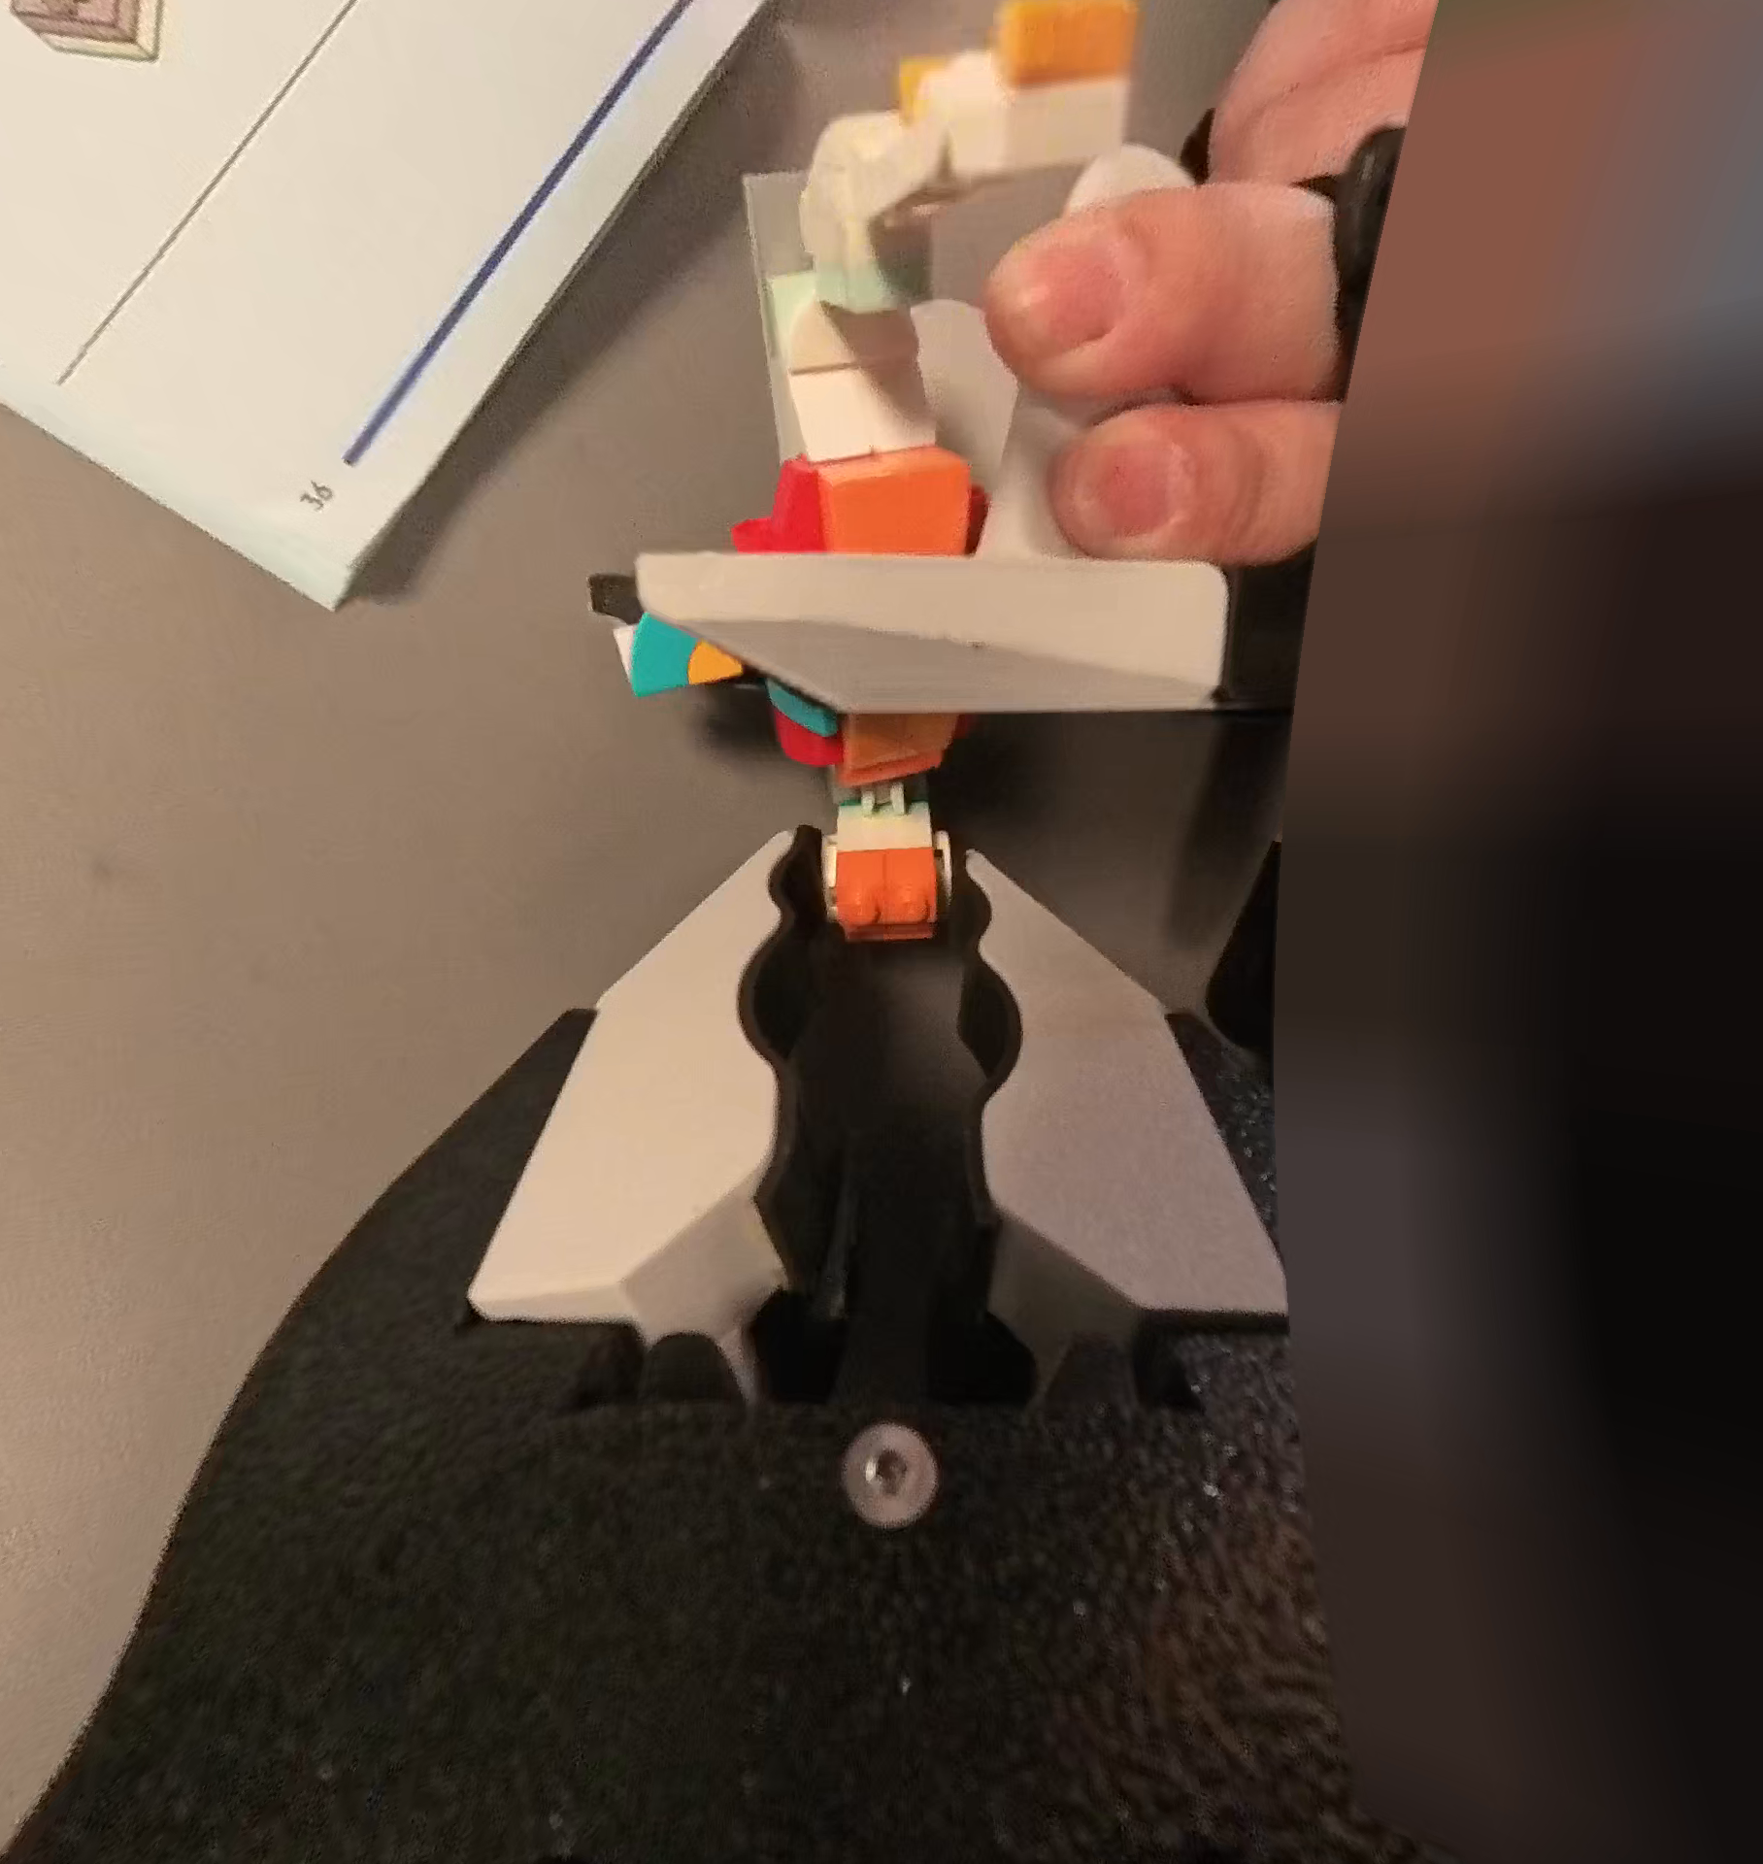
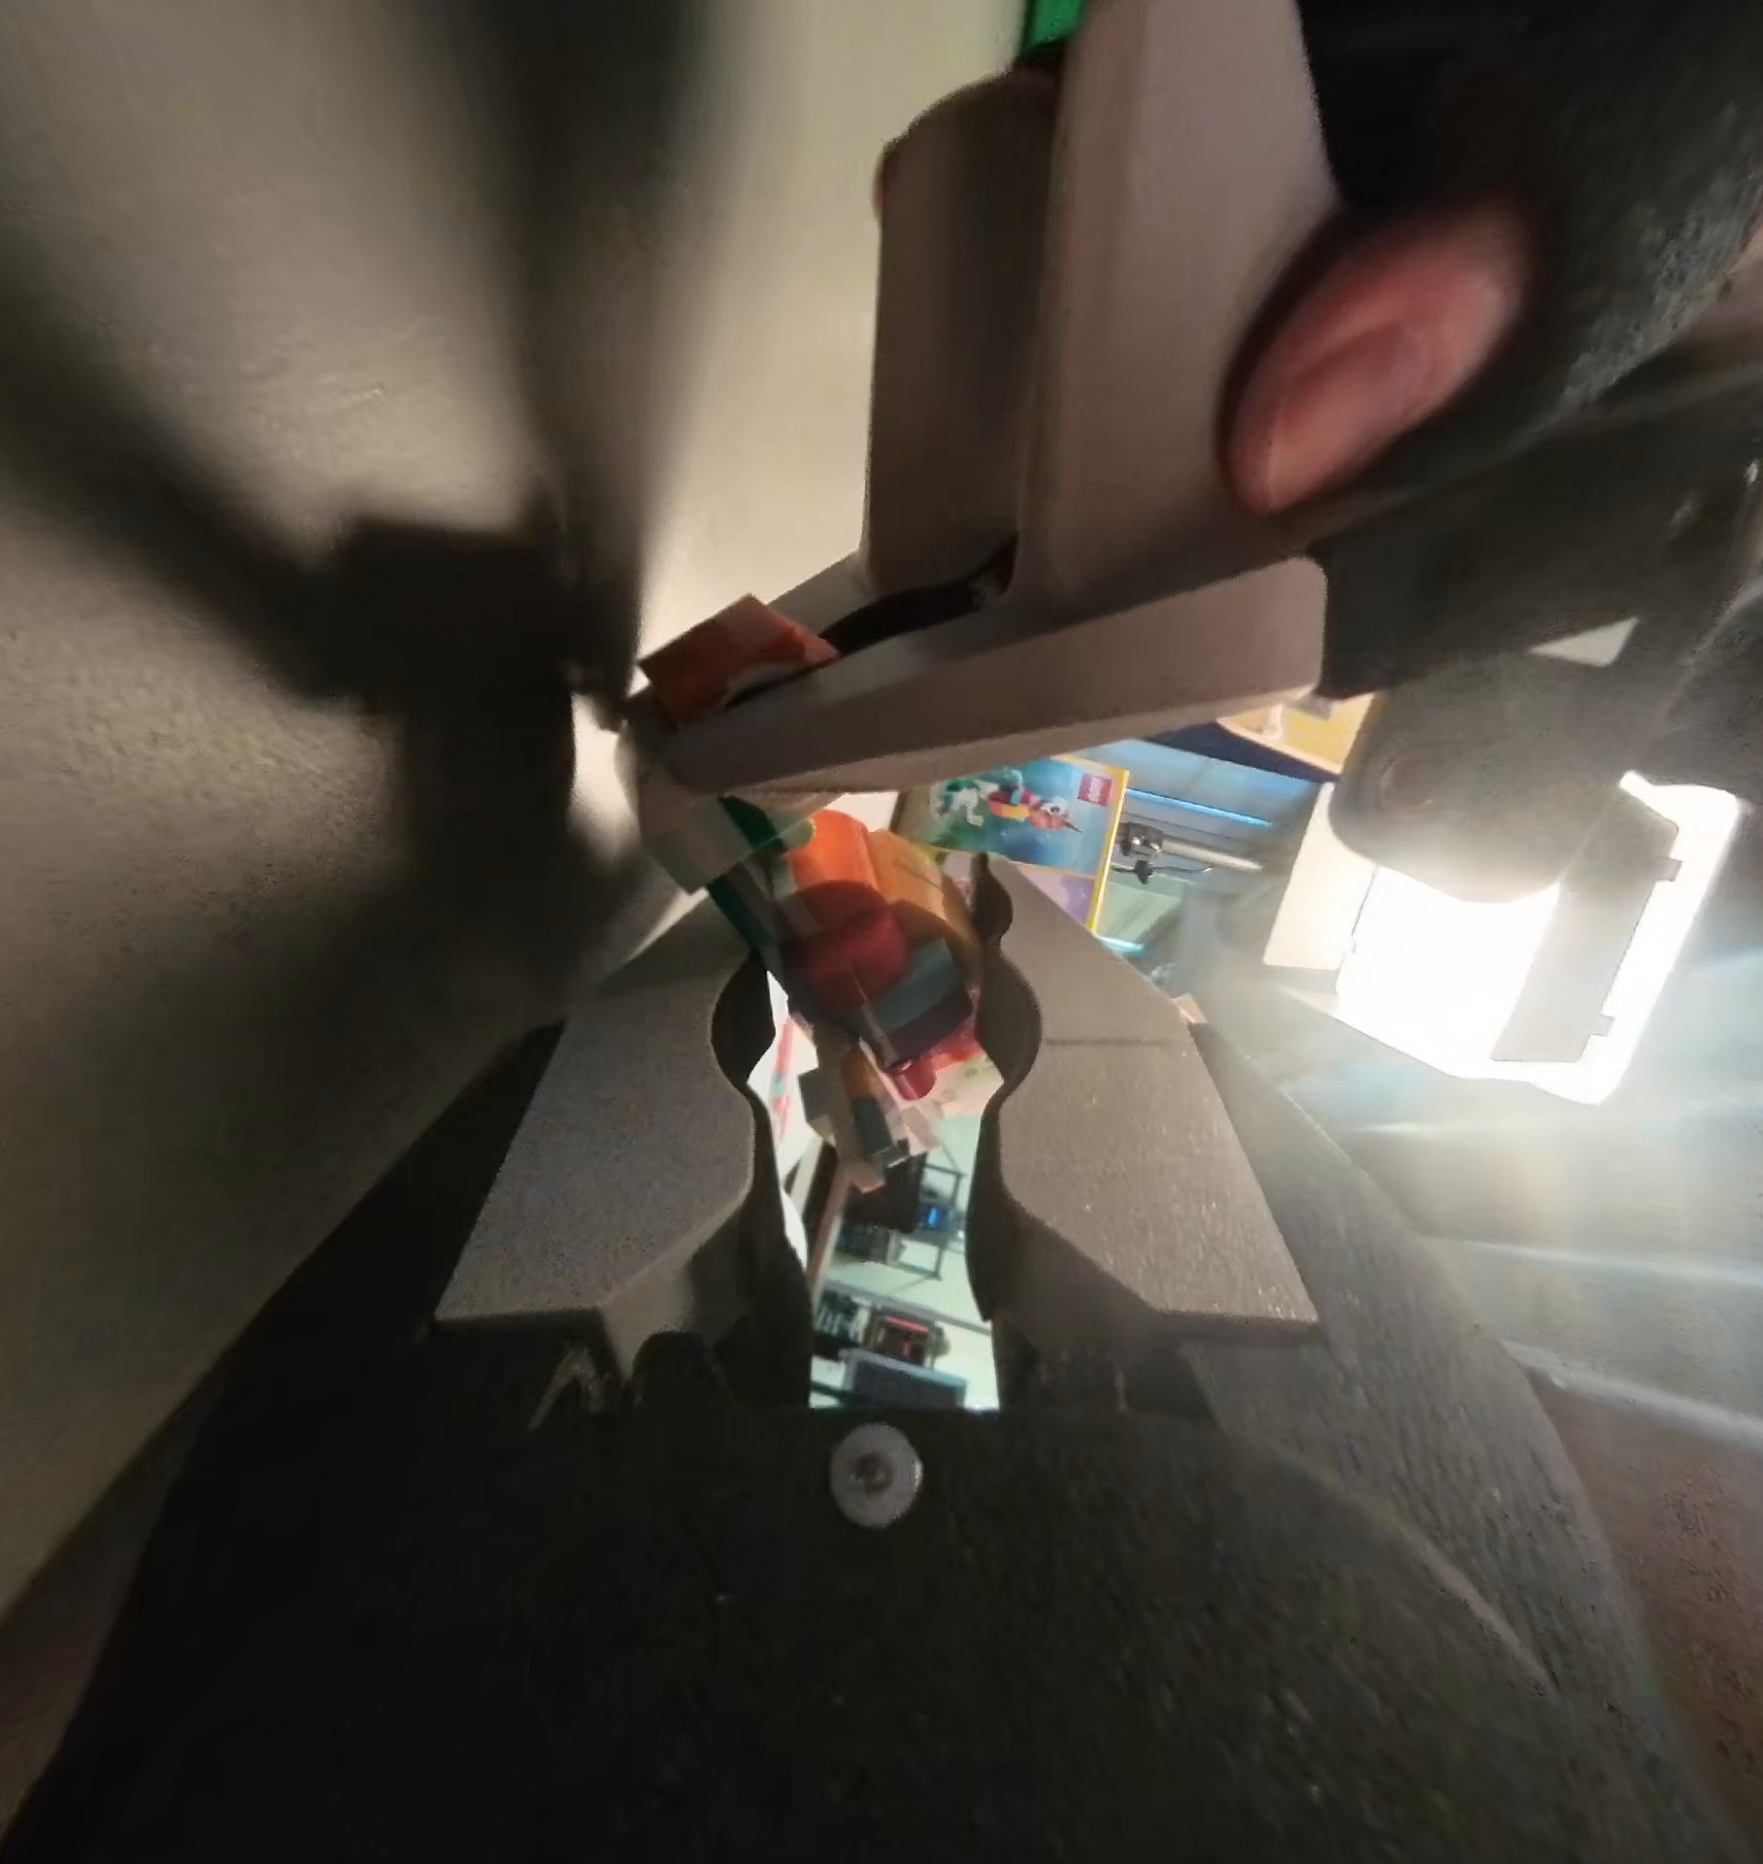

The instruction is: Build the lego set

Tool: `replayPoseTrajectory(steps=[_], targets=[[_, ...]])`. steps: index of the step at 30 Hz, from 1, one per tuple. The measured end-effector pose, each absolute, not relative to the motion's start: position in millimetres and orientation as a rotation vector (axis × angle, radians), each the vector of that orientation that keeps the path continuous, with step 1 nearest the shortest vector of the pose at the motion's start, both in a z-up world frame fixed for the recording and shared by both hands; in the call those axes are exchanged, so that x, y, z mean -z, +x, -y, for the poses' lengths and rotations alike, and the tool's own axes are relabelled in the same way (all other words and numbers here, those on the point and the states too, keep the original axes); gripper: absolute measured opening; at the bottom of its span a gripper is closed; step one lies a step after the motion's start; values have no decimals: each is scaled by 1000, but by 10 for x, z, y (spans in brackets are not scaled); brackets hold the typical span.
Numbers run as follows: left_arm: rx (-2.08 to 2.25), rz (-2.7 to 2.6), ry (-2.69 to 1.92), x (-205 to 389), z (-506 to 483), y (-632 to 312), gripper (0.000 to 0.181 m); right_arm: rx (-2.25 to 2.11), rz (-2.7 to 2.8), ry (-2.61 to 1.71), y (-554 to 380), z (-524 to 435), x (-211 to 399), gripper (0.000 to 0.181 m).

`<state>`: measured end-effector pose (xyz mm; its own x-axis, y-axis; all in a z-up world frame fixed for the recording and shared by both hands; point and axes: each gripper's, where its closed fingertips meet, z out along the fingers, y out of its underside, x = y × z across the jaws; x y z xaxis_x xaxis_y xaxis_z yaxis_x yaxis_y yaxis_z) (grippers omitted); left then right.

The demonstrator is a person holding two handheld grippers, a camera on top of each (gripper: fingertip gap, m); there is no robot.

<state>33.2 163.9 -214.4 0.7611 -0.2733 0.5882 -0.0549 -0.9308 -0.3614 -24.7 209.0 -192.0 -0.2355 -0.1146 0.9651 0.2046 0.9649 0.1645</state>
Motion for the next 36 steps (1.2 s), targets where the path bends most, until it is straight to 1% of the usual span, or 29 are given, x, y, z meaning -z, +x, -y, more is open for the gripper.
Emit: replayPoseTrajectory(steps=[1,13,18,25,36], targets=[[963,-259,-2646,2144,-1635,341,22,301,1779,-52,-243,-2081,1912,36],[992,-384,-2755,2144,-1552,433,21,313,1680,162,-202,-1921,1809,36],[975,-388,-2749,2145,-1547,428,21,292,1683,147,-205,-1924,1816,35],[843,-433,-2726,2123,-1506,353,22,209,1715,39,-245,-1956,1844,36],[862,-509,-2872,2123,-1432,344,22,277,1620,159,-258,-1890,1758,36]])
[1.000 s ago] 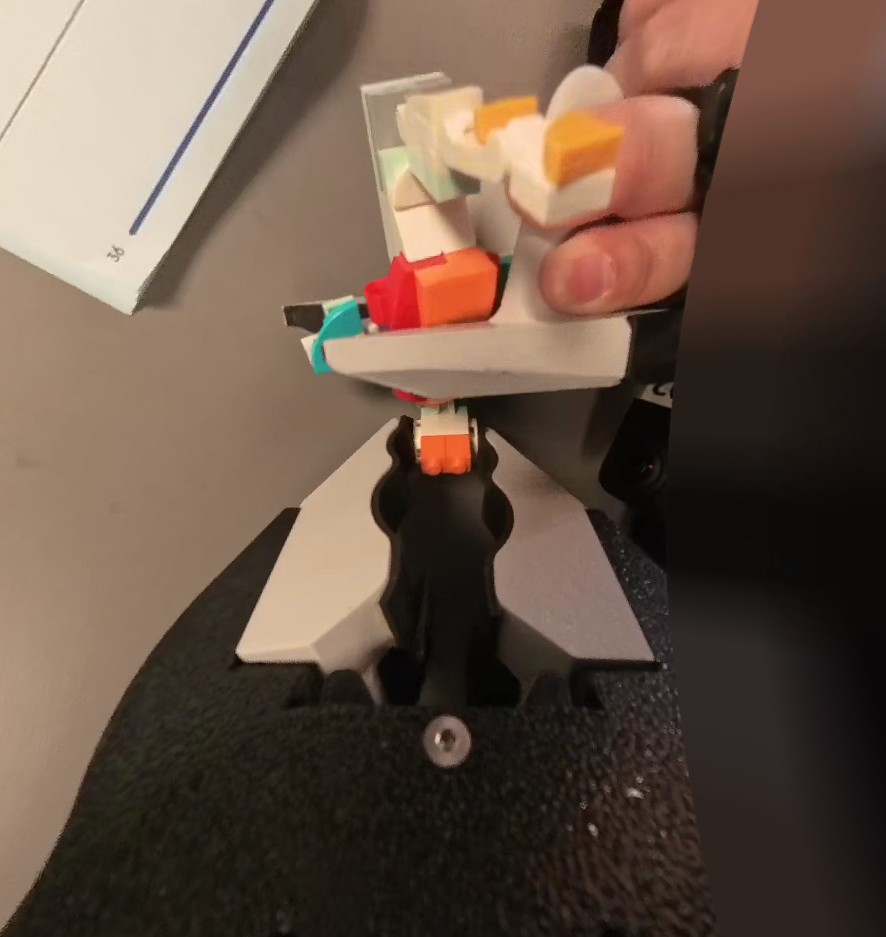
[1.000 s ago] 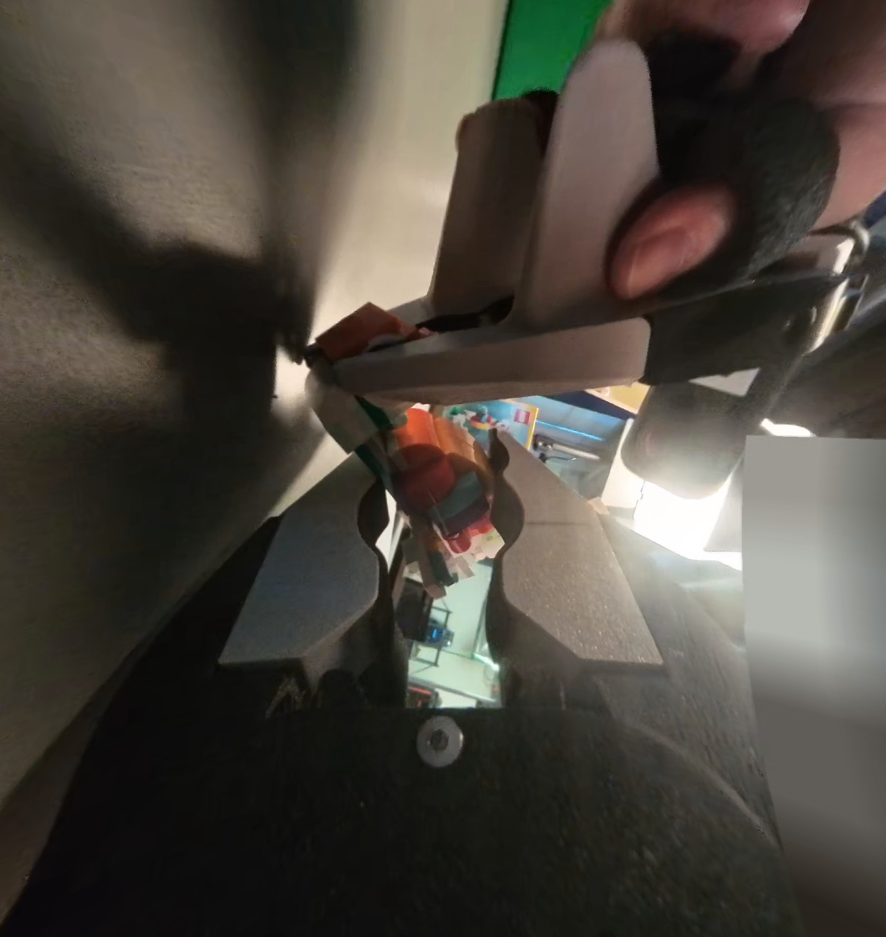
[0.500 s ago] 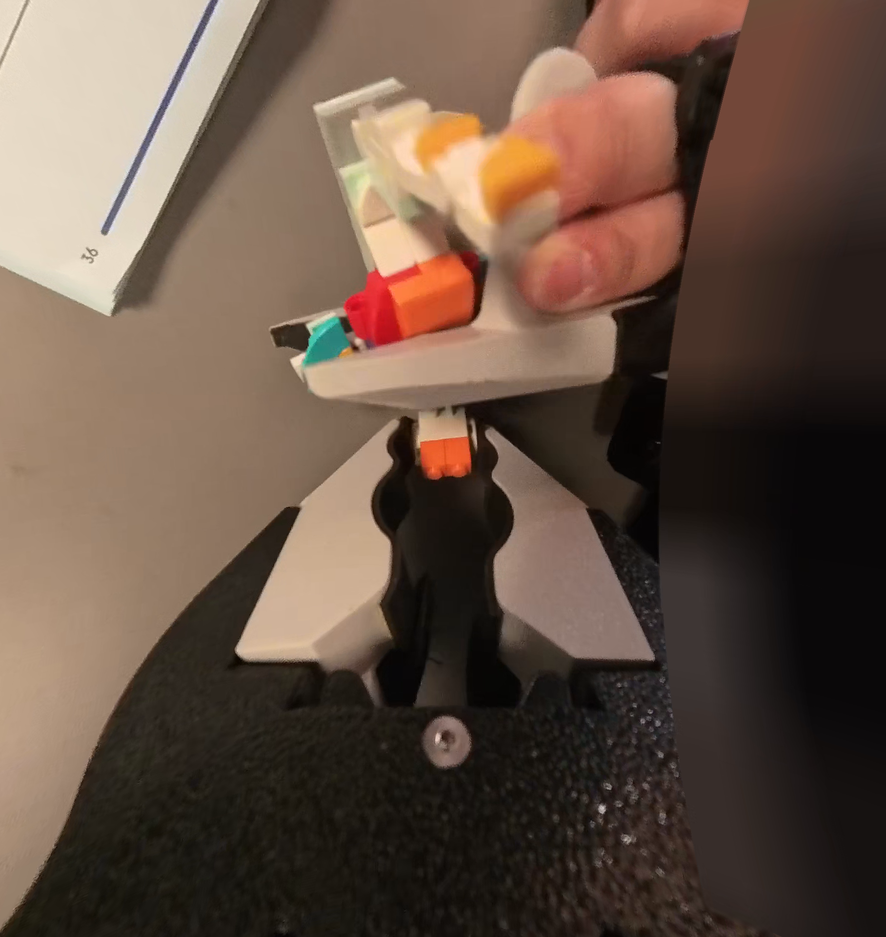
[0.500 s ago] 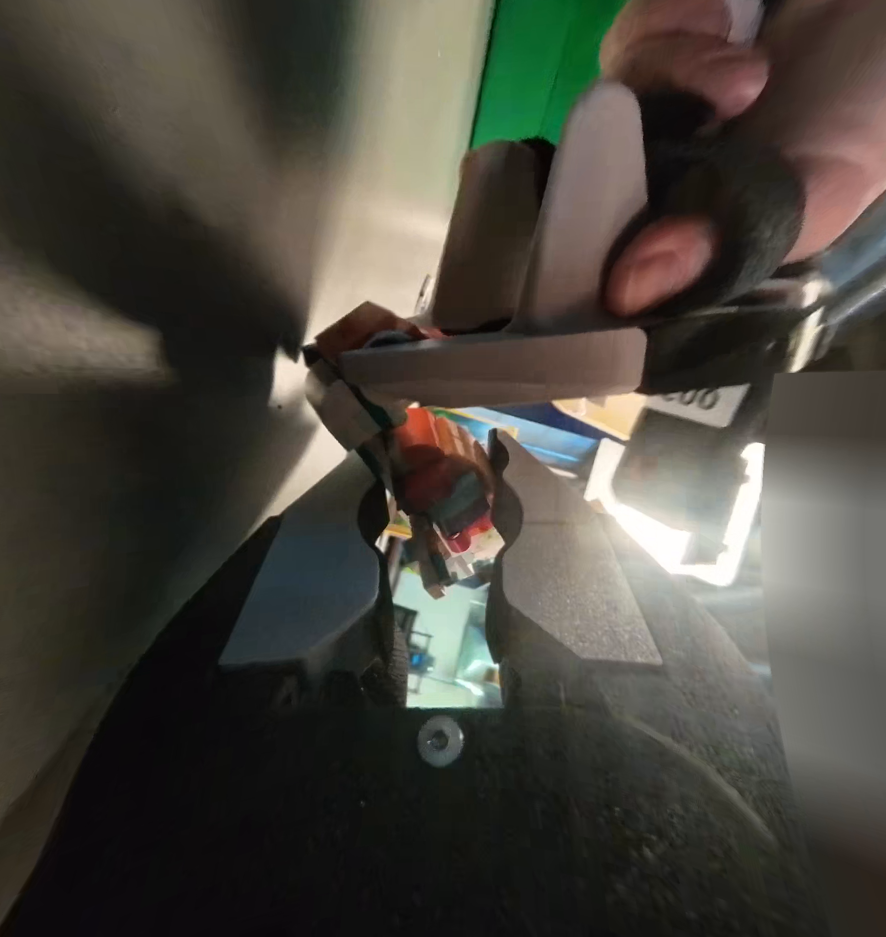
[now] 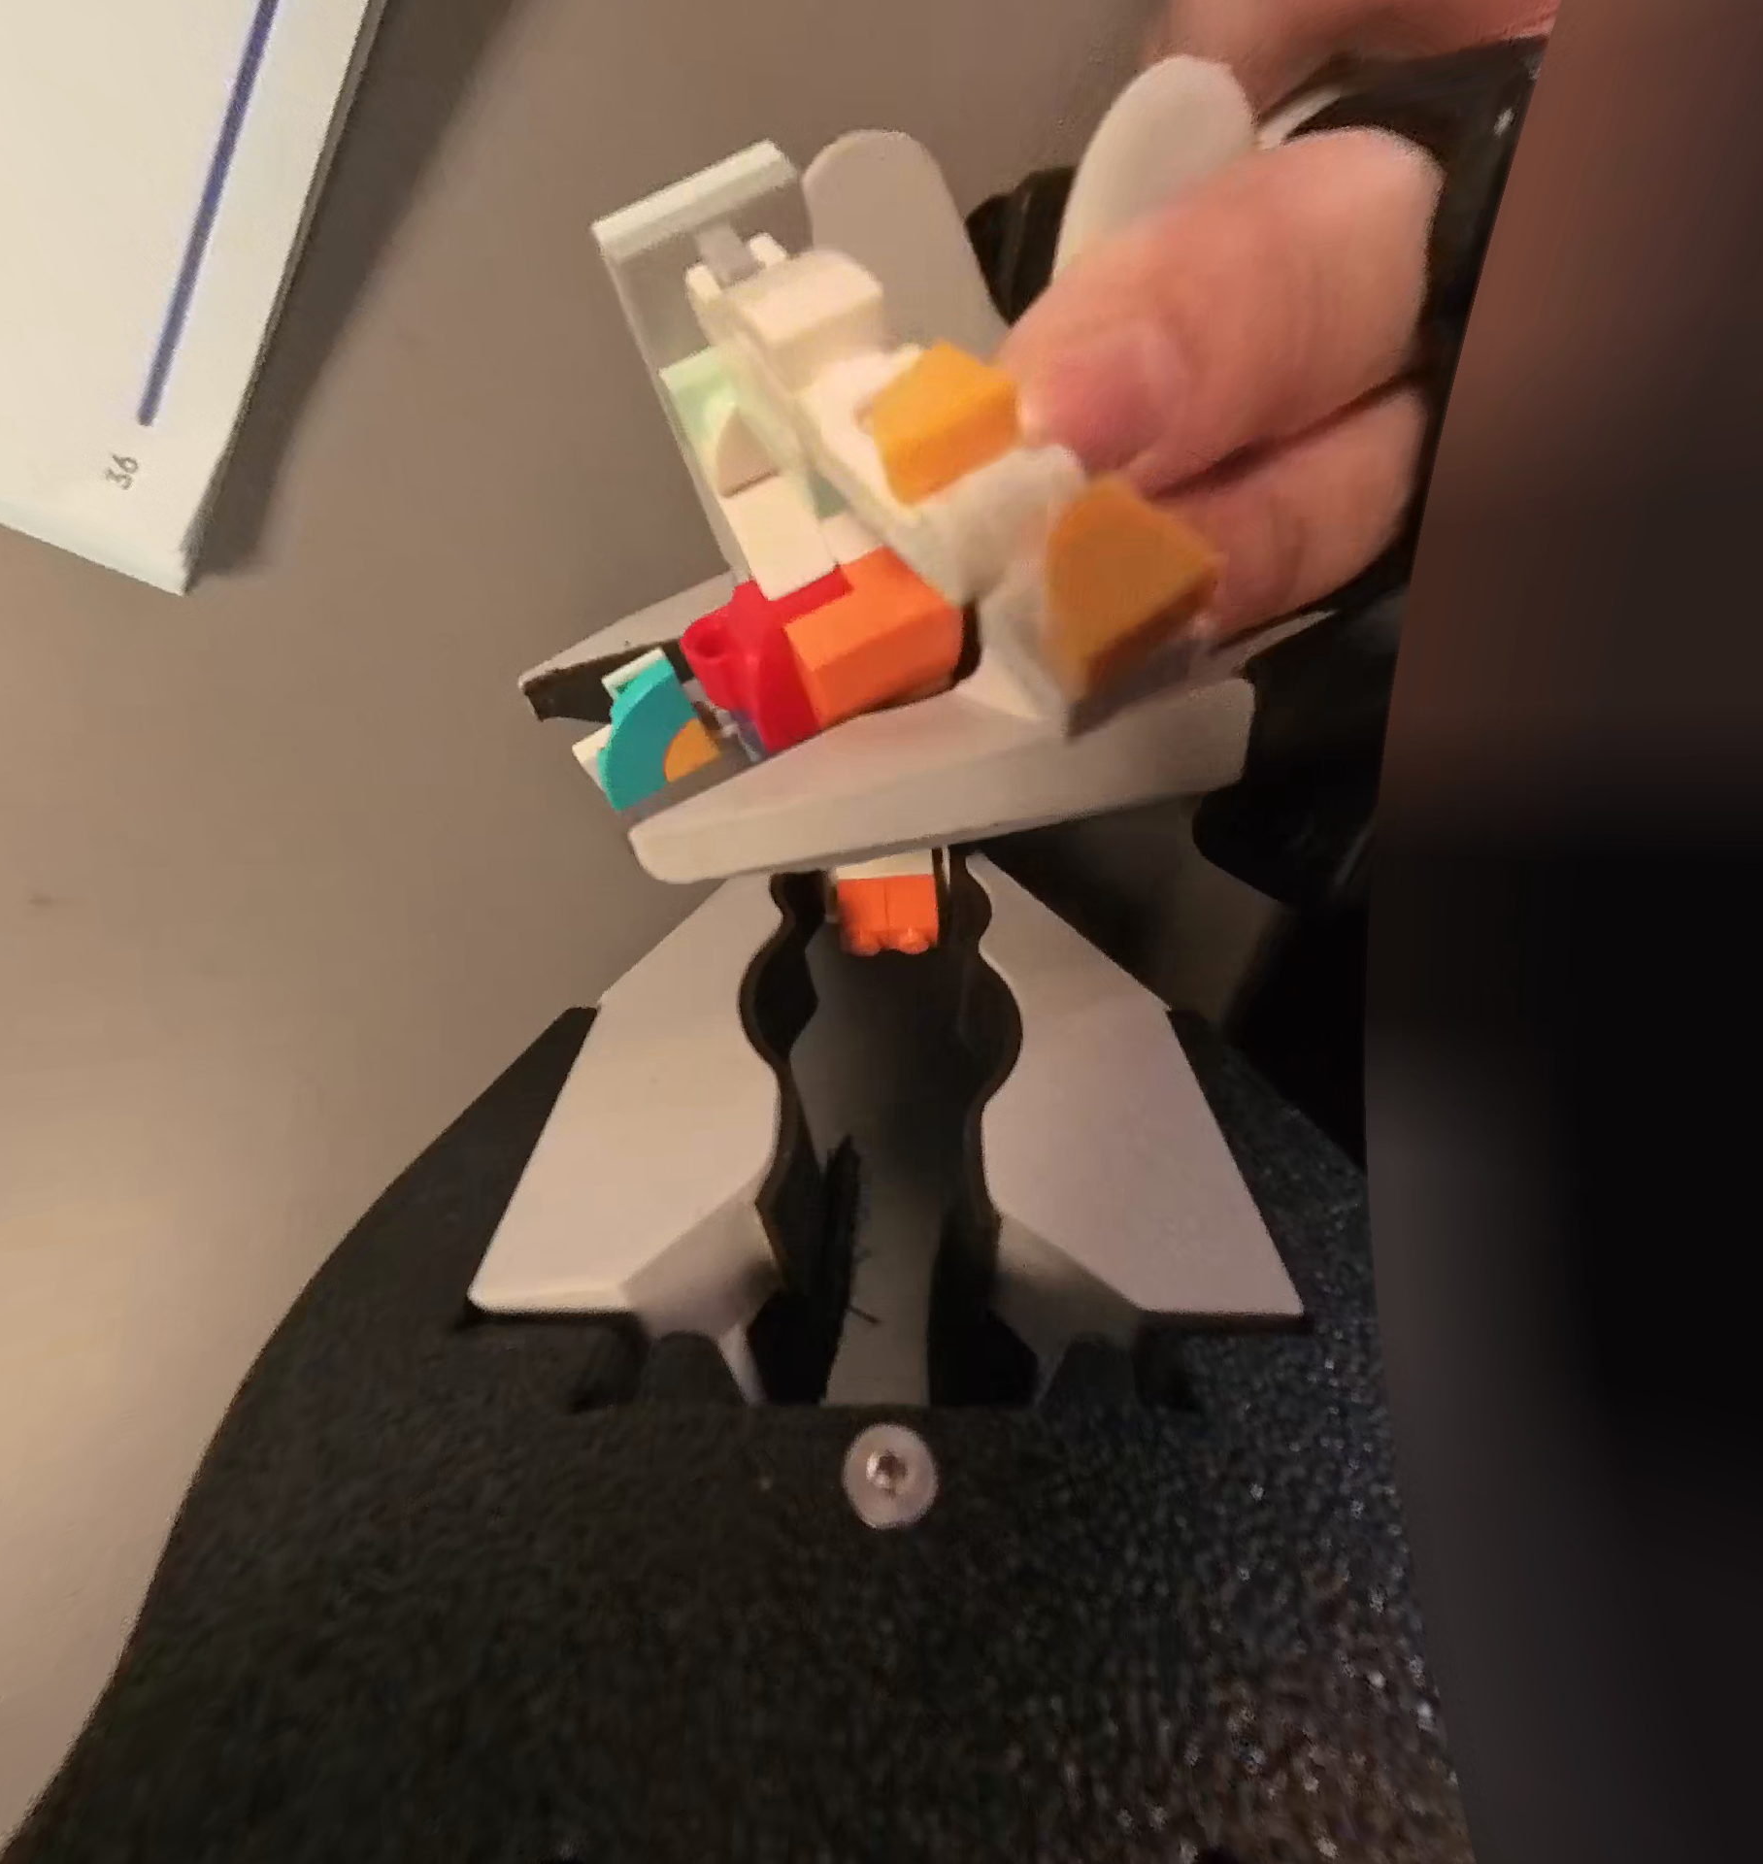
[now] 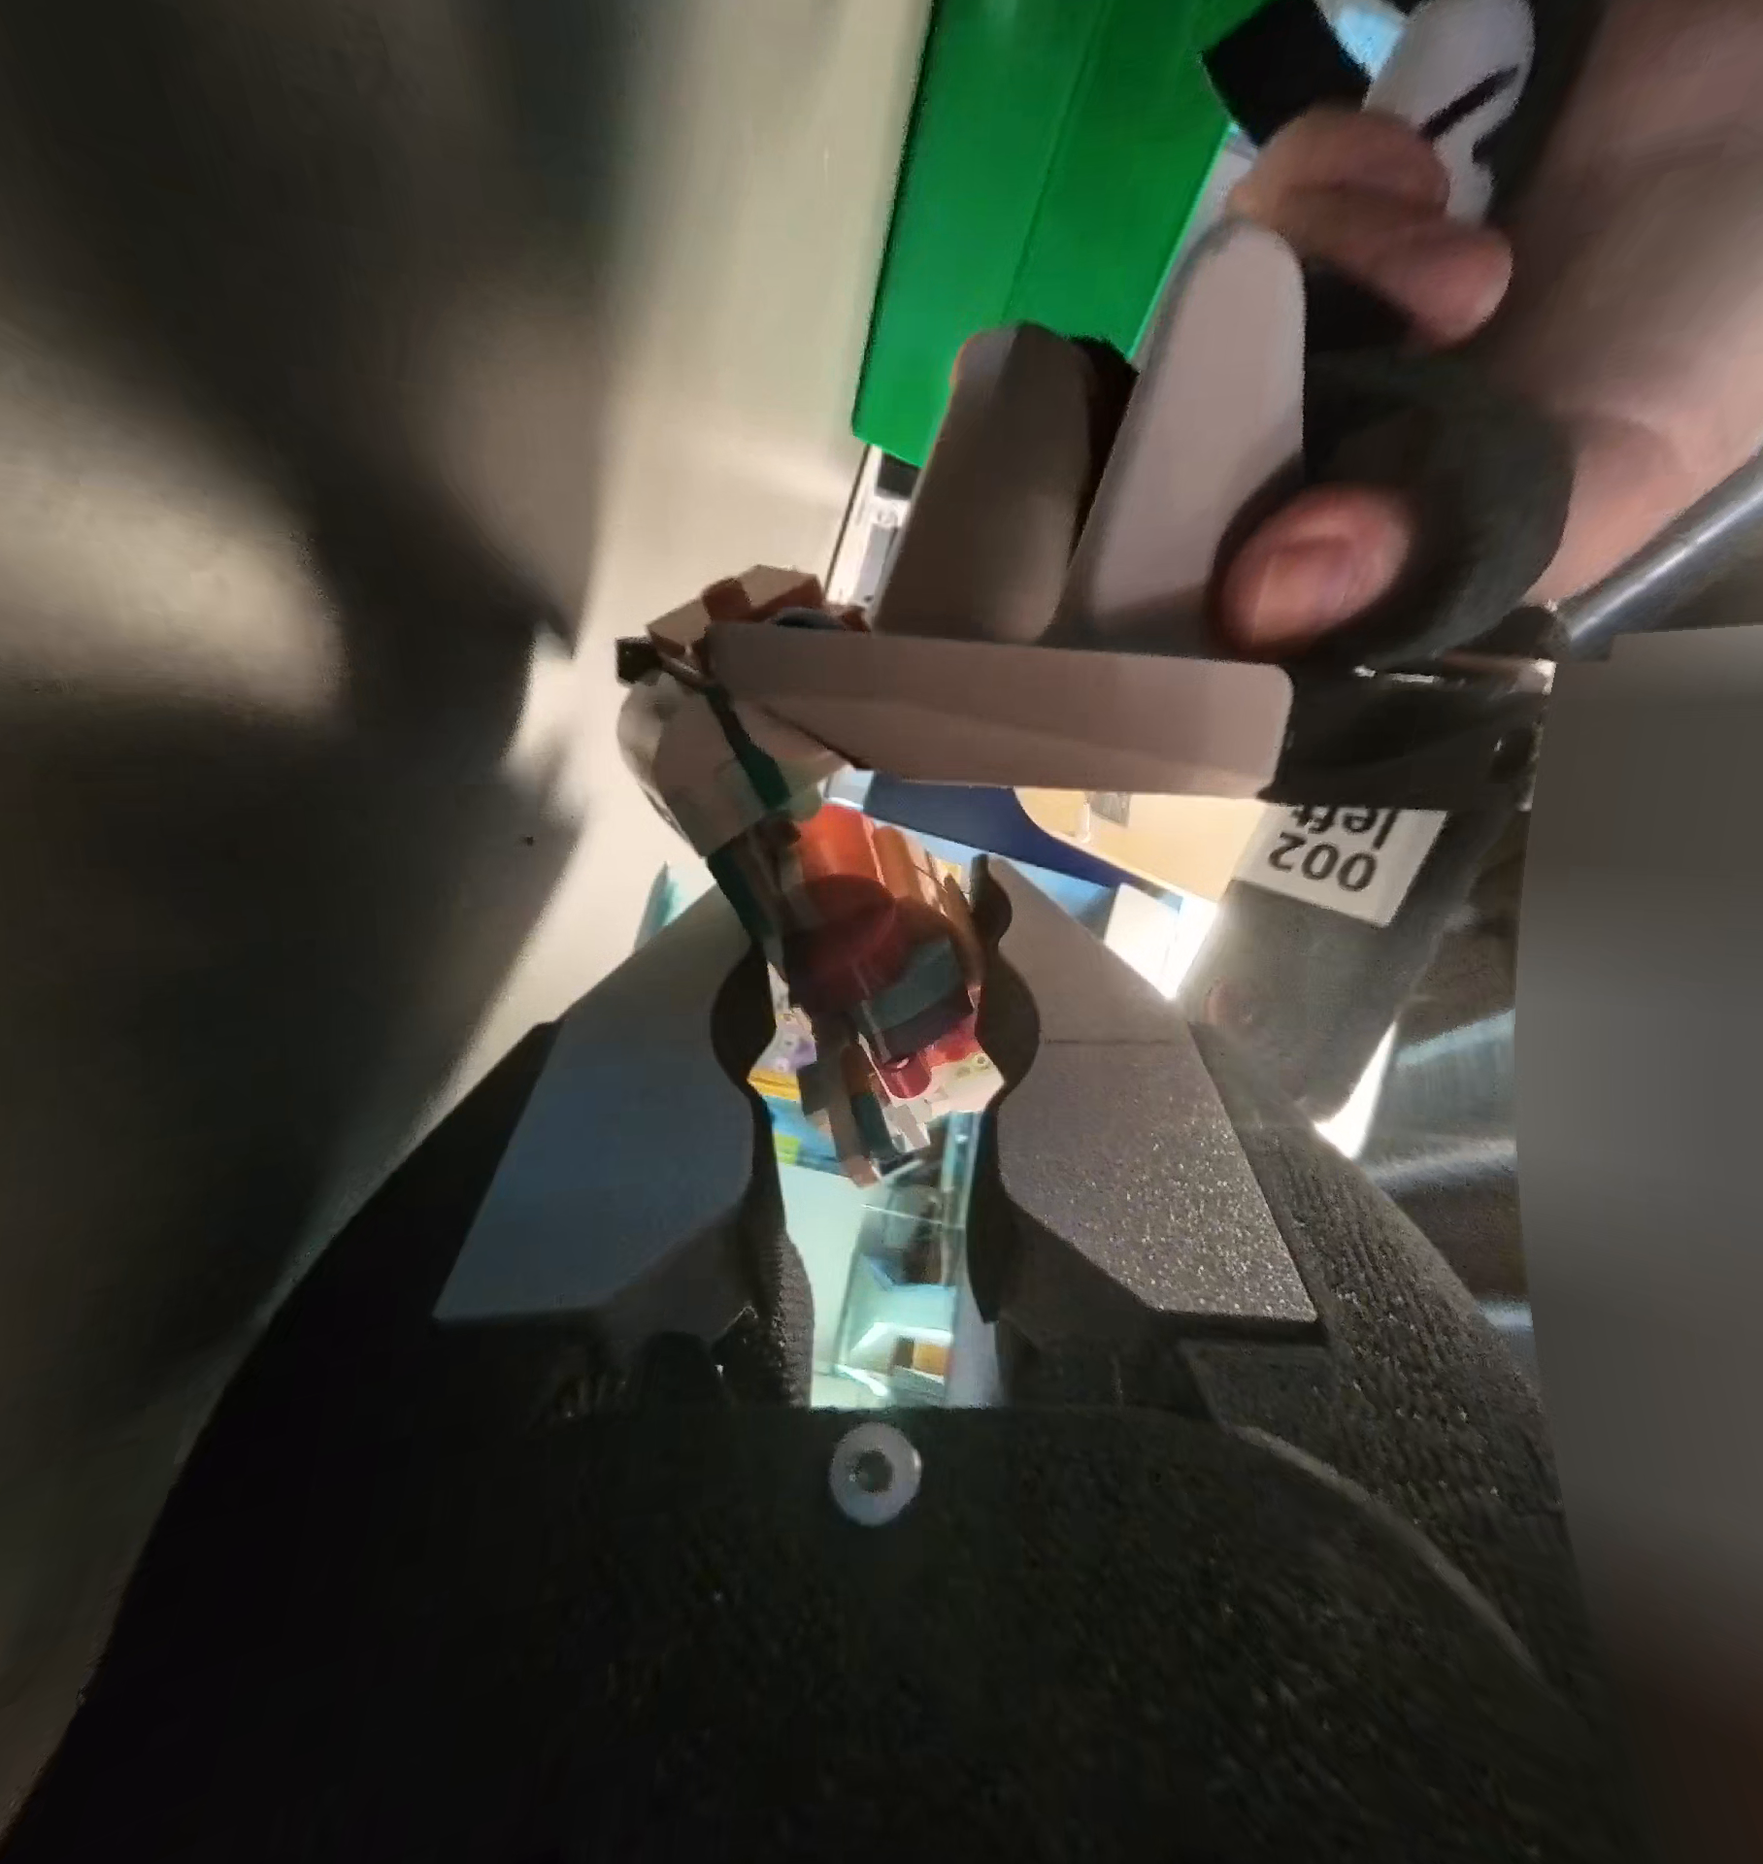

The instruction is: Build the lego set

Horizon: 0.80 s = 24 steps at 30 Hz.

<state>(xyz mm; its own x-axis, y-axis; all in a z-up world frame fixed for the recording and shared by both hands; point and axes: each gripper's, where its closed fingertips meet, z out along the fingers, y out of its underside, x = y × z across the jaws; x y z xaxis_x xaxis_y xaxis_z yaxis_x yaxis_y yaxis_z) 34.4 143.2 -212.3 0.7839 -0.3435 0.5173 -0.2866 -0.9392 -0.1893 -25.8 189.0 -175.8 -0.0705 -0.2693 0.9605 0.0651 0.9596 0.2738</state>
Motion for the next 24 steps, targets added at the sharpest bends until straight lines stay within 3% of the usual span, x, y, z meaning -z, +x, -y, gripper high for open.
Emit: replayPoseTrajectory(steps=[12,24], targets=[[836,-564,-2886,2059,-1439,301,22,291,1615,195,-261,-1851,1760,36],[807,-441,-2718,1868,-1566,209,22,168,1681,-46,-276,-1914,1755,37]])
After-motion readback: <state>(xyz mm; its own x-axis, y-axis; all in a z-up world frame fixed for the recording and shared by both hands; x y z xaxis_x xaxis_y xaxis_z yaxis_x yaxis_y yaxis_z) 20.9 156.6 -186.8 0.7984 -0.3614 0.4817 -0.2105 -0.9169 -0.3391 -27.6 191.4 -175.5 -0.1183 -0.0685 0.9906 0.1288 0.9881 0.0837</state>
